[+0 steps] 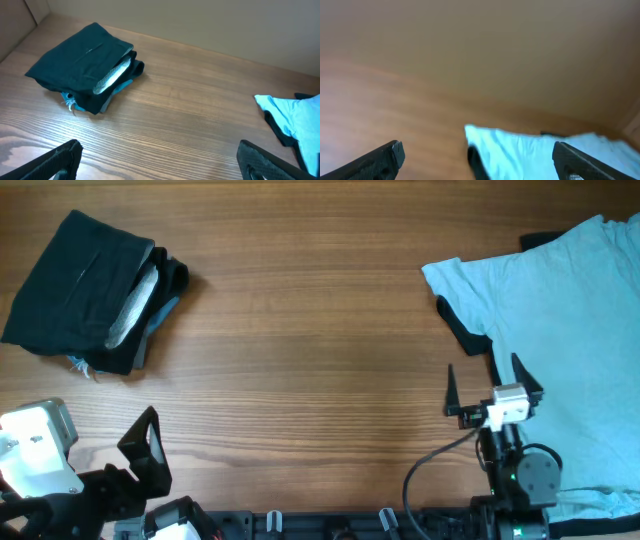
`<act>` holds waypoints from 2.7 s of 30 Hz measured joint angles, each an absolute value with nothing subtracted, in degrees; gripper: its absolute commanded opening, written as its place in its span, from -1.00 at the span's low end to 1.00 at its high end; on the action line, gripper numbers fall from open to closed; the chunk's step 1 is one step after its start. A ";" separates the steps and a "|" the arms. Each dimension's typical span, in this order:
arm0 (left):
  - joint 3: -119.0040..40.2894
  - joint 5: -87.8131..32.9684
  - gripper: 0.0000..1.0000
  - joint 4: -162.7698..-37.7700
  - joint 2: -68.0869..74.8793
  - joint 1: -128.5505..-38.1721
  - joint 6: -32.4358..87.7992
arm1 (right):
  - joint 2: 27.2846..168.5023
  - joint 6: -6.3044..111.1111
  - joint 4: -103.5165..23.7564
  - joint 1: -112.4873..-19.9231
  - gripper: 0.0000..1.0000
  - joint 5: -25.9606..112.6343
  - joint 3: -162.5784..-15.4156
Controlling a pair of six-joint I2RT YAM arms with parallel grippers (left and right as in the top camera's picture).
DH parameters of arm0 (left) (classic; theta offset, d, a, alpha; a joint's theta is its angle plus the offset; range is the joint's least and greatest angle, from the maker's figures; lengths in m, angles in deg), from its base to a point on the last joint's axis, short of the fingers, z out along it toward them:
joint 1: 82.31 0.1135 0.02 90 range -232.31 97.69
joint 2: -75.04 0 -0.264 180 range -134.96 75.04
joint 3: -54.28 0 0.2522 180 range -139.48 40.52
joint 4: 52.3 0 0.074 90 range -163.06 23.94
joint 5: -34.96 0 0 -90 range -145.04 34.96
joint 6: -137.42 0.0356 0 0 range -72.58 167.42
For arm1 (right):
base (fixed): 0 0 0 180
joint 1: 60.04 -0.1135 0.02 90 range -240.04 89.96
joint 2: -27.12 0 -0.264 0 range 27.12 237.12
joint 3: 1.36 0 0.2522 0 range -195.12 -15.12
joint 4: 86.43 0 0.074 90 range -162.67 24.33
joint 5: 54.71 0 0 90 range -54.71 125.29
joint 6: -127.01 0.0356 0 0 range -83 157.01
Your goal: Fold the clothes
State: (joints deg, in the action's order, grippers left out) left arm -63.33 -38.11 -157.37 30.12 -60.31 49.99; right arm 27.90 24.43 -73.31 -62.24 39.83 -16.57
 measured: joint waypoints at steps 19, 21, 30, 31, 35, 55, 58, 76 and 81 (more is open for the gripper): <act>-63.31 -38.11 1.00 -157.37 30.12 -60.31 49.99 | 27.90 31.01 -72.89 -62.24 0.99 40.46 -15.48; -63.31 -38.09 1.00 -157.37 30.12 -60.31 49.99 | 27.90 31.18 -72.89 -62.24 0.99 40.46 -15.48; -63.33 -38.11 1.00 -157.37 30.12 -60.31 49.99 | 27.90 31.20 -72.89 -62.24 0.99 40.46 -15.48; -63.31 -38.09 1.00 -157.37 30.12 -60.31 49.99 | 27.90 31.20 -72.89 -62.24 0.99 40.46 -15.48; -63.31 -38.09 1.00 -157.37 30.12 -60.31 49.99 | 27.90 31.20 -72.89 -62.24 1.00 40.46 -15.48; -41.63 -38.48 1.00 -121.74 35.82 -71.20 50.14 | 27.90 31.20 -72.89 -62.24 0.99 40.48 -15.48; -28.56 -38.26 1.00 -111.65 40.10 -74.32 50.01 | 27.90 31.22 -72.89 -62.24 1.00 40.64 -15.48; 26.39 -38.04 1.00 -81.29 74.05 -76.60 49.88 | 27.90 31.22 -72.92 -62.24 1.00 40.86 -15.48; 35.37 -38.09 1.00 -68.33 74.22 -78.69 49.94 | 27.90 31.22 -72.92 -62.24 0.99 40.88 -15.48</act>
State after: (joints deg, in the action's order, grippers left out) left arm 35.37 -38.09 -68.33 74.22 -78.69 49.94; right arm 27.90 31.22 -72.92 -62.24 40.88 -15.48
